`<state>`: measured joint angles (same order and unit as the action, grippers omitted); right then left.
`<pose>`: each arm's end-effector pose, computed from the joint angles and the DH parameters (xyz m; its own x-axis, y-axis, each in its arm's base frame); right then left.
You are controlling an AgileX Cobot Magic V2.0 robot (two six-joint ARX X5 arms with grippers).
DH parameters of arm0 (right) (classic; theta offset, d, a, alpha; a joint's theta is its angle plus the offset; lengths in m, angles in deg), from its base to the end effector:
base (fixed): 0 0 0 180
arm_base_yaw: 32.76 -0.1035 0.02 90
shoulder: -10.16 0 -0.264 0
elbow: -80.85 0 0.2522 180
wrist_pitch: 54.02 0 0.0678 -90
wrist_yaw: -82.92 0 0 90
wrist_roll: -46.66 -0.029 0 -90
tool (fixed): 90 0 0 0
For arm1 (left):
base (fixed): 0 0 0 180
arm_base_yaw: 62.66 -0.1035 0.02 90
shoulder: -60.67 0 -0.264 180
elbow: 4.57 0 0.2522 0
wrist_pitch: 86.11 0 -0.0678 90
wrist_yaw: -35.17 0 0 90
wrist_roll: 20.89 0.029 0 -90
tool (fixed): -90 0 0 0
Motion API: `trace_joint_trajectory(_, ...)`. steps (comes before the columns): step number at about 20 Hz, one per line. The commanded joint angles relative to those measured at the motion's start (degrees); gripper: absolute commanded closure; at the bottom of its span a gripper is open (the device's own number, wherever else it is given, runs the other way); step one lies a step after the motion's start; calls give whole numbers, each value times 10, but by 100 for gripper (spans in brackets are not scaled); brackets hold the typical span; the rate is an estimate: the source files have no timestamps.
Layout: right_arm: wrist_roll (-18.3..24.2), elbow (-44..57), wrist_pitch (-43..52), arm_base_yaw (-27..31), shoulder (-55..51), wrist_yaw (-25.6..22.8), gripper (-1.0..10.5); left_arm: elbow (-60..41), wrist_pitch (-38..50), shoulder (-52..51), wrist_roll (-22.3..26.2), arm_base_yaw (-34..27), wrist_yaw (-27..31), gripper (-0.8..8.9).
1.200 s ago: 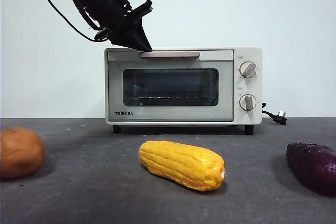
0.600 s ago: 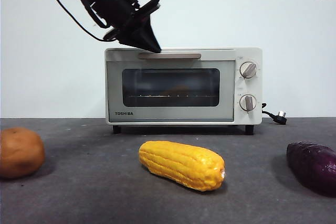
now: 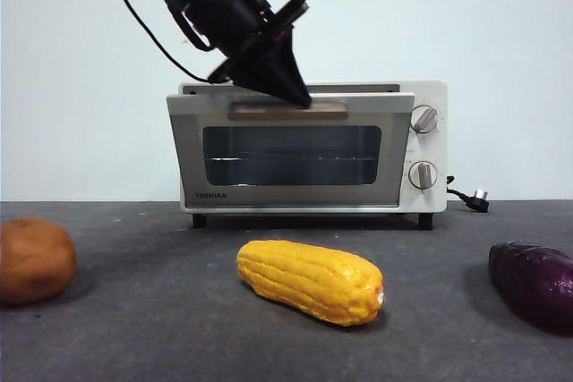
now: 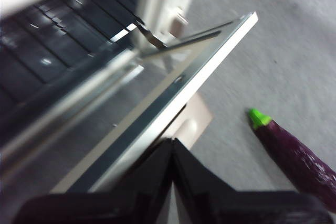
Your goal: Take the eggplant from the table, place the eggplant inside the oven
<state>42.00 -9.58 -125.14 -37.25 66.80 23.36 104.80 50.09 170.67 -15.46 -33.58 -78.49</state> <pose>0.1566 0.0270 0.4080 0.6438 0.5587 -0.5228 -0.4184 0.8291 0.3708 0.3700 -0.2191 0.2827 0.3766 -0.6686 -0.6412 0.7504 0.6260 -0.2121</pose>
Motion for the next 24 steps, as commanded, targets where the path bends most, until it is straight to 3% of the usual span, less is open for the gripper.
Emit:
trace_joint_trajectory(1, 5, 0, 6, -1, 3, 0, 380, -10, -6, 14, 8, 13, 3, 820)
trace_joint_trajectory(12, 9, 0, 12, -1, 14, -2, 380, -10, -17, 14, 8, 65, -3, 820)
trace_joint_trajectory(18, 9, 0, 7, -1, 14, -6, 380, -10, -21, 7, 8, 56, -3, 820)
trace_joint_trajectory(24, 15, 0, -30, -1, 14, -42, 381, -10, -39, -47, 8, 26, -3, 819)
